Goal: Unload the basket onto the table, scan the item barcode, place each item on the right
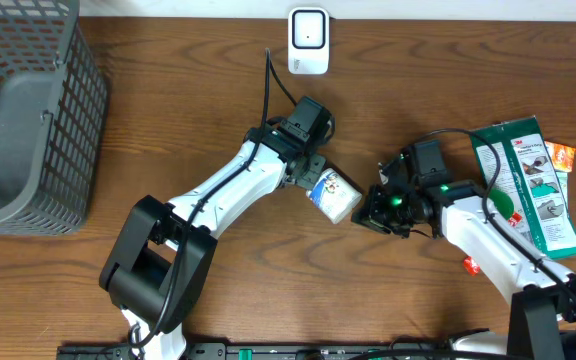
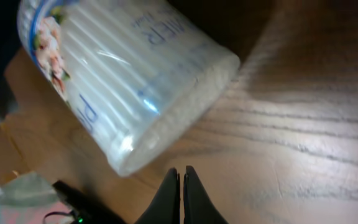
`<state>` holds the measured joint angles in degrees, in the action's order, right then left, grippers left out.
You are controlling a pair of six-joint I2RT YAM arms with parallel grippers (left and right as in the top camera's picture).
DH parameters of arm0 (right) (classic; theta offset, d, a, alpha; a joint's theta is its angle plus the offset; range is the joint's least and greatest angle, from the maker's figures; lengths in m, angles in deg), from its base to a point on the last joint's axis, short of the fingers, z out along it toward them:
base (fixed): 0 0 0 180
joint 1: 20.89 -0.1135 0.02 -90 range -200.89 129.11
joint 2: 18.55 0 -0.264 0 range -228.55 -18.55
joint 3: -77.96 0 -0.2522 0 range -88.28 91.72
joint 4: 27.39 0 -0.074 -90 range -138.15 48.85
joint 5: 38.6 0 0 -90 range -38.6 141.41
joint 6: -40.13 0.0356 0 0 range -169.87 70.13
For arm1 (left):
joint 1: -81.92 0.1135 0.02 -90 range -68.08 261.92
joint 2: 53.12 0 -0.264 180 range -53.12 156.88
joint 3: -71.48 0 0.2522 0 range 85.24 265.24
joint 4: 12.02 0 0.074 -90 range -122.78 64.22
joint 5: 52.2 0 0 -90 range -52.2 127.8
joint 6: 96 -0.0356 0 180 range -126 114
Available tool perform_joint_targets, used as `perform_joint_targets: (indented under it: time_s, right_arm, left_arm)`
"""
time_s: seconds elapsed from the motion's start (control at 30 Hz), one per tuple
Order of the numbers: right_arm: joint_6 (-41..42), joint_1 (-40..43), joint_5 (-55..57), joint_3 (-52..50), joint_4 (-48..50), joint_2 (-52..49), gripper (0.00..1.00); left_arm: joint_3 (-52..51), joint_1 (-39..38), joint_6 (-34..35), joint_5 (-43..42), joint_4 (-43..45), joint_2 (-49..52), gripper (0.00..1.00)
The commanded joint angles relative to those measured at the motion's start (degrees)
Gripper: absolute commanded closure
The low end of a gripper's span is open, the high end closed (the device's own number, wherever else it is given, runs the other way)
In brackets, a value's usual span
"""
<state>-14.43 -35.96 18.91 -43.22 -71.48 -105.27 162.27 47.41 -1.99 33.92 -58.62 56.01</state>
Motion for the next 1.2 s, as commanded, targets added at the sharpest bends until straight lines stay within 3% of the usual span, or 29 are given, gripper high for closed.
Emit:
perform_joint_targets:
  time_s: [0.0, 0.17, 0.4, 0.6, 0.87, 1.17]
  right_arm:
    - [1.0, -1.8, 2.2, 1.1, 1.5, 1.0, 0.99]
    - [1.0, -3.4, 3.2, 1.1, 3.0, 1.0, 0.99]
    - [0.9, -3.8, 4.2, 1.1, 2.4, 1.0, 0.99]
    - [0.9, -3.8, 4.2, 1.1, 2.4, 1.0, 0.99]
    - [0.9, -3.8, 4.3, 1.1, 2.4, 1.0, 0.99]
    - [0.9, -3.8, 5.7, 1.1, 2.4, 1.0, 0.99]
  left_arm:
    - [1.6, 0.2, -0.6, 0.9, -2.0, -0.3, 0.83]
    - [1.6, 0.2, -1.0, 1.0, -4.4, -0.3, 0.83]
    - [2.1, 0.2, -1.0, 0.3, -4.4, -3.7, 0.91]
    - [2.1, 2.3, -2.1, -14.0, -4.4, -4.6, 0.92]
    - [1.8, 6.5, -2.1, -14.2, -4.4, -4.0, 0.92]
    - [0.8, 5.9, -2.1, -19.7, -3.3, -1.6, 0.92]
